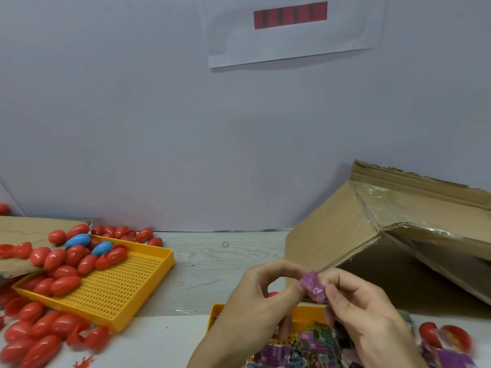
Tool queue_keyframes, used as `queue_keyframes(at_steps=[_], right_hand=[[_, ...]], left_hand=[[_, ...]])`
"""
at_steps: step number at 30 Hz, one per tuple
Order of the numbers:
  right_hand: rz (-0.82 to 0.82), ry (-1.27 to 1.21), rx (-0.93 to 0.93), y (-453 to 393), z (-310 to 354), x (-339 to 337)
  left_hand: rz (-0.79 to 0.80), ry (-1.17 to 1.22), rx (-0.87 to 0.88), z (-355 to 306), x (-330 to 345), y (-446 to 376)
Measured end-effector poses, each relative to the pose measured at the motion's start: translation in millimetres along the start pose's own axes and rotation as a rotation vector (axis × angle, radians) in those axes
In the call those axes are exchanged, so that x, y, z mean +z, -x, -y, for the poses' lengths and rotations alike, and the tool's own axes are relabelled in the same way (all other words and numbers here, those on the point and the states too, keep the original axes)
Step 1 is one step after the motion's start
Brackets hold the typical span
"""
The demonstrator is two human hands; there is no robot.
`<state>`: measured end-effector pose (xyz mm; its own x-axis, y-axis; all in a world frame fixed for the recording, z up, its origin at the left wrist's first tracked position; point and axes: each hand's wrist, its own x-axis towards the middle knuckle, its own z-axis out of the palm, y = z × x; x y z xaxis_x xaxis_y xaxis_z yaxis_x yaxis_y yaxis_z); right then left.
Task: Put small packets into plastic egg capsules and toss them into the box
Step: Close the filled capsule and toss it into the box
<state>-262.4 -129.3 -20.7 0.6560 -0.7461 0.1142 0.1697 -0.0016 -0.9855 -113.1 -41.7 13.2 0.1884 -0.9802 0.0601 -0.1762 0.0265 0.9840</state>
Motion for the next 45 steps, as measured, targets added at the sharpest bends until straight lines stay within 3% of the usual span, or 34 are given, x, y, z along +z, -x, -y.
queue_keyframes(at_steps=[16, 25, 34, 39, 42, 45], right_hand=[[-0.089, 0.198, -0.135, 6, 13, 9], [-0.35, 0.332, -0.157, 5, 4, 9], [-0.225, 0.131, -0.059, 8, 18, 13], [-0.215, 0.235, -0.046, 5, 14, 14], [-0.205, 0.258, -0.043, 4, 10, 10], [-0.222, 0.217, -0.049, 3, 9, 9]], left_hand=[[-0.252, -0.019, 0.084, 6, 7, -6], [-0.475, -0.277, 0.149, 12, 15, -10], [-0.377, -0.434, 0.264, 13, 17, -9], [-0.364, -0.487, 0.277, 14, 20, -10], [-0.396, -0.396, 0.227, 13, 22, -10], [-0.393, -0.137, 0.105, 9, 22, -12]])
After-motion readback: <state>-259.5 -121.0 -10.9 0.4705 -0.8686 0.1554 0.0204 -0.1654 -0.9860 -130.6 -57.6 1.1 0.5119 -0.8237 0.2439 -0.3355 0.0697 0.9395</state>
